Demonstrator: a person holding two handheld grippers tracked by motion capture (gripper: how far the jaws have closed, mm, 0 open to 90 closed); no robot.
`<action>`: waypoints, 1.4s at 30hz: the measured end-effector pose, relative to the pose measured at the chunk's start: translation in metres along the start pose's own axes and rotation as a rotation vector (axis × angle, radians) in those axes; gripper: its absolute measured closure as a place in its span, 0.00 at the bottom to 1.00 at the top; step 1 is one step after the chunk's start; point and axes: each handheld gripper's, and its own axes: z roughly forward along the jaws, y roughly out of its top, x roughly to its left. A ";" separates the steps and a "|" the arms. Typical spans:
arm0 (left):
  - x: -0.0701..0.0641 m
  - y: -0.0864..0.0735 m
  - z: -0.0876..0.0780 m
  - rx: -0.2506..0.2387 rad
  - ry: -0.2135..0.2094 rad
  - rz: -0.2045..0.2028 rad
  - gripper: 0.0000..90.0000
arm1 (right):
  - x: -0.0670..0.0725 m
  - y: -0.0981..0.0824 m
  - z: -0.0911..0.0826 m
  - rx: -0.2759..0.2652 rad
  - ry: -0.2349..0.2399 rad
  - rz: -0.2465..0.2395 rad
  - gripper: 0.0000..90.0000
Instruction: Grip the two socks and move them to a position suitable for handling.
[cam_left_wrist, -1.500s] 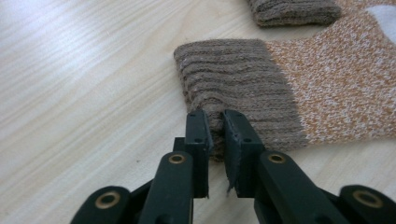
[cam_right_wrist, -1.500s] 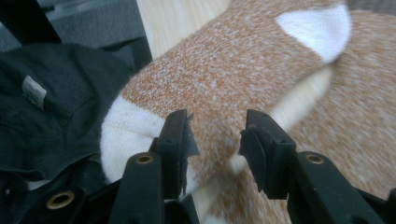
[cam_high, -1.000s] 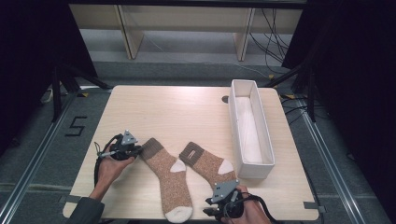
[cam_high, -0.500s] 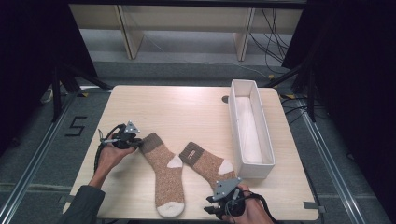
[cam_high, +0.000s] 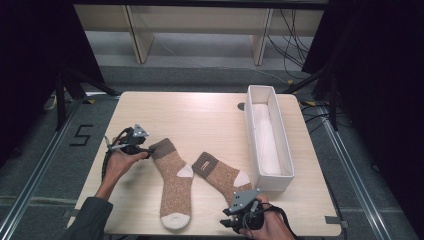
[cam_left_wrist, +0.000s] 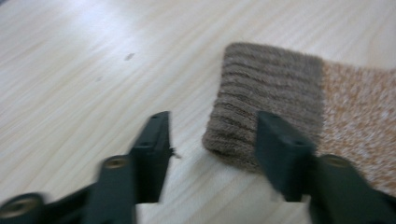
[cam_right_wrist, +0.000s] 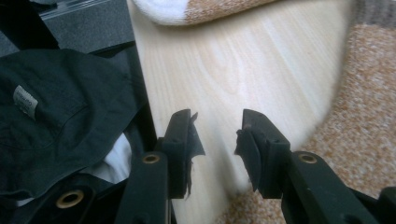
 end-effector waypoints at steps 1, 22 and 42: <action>-0.001 -0.001 -0.009 0.001 -0.020 -0.004 0.46 | -0.001 -0.001 -0.001 -0.008 0.009 0.012 0.71; -0.135 -0.052 -0.077 0.009 -0.392 0.098 0.84 | -0.016 -0.014 -0.031 -0.030 -0.085 0.096 0.72; -0.136 -0.075 -0.067 0.074 -0.372 0.089 0.95 | -0.019 -0.021 -0.035 -0.024 -0.082 0.114 0.71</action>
